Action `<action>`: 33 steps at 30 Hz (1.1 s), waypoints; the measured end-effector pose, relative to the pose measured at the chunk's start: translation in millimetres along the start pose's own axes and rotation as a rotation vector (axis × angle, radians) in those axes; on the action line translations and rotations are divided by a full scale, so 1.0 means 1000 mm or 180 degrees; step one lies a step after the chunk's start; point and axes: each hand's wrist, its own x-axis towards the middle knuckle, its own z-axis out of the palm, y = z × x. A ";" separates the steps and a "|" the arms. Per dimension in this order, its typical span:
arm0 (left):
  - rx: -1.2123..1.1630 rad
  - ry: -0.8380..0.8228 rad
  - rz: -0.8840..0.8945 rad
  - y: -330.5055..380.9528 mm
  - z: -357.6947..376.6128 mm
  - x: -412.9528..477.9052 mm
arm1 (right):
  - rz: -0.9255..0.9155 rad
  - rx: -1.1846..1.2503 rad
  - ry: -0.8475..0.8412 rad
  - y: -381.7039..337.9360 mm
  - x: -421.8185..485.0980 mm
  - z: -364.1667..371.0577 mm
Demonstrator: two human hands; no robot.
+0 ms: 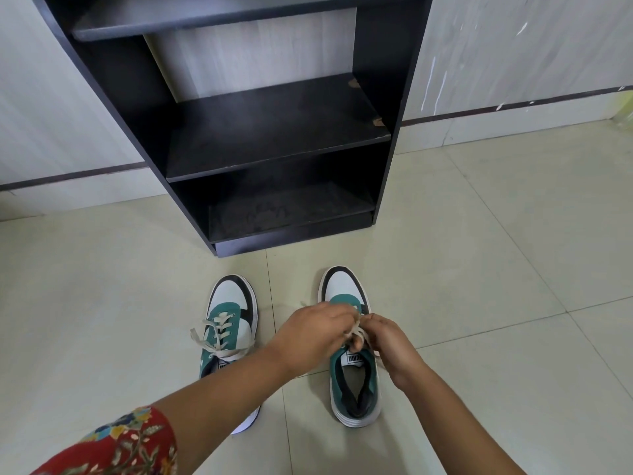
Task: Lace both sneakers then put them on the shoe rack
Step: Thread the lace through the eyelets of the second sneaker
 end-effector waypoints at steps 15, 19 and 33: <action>-0.2594 -0.0680 -0.2959 0.019 -0.002 0.023 | -0.0726 -0.0447 0.0357 0.005 -0.012 0.010; -0.3643 -0.0674 -0.3563 0.015 -0.001 0.017 | -0.1267 -0.1125 0.0941 0.018 -0.013 0.001; -0.4206 -0.0330 -0.3766 0.012 0.000 0.009 | -0.0944 -0.0967 0.1059 0.010 -0.029 -0.007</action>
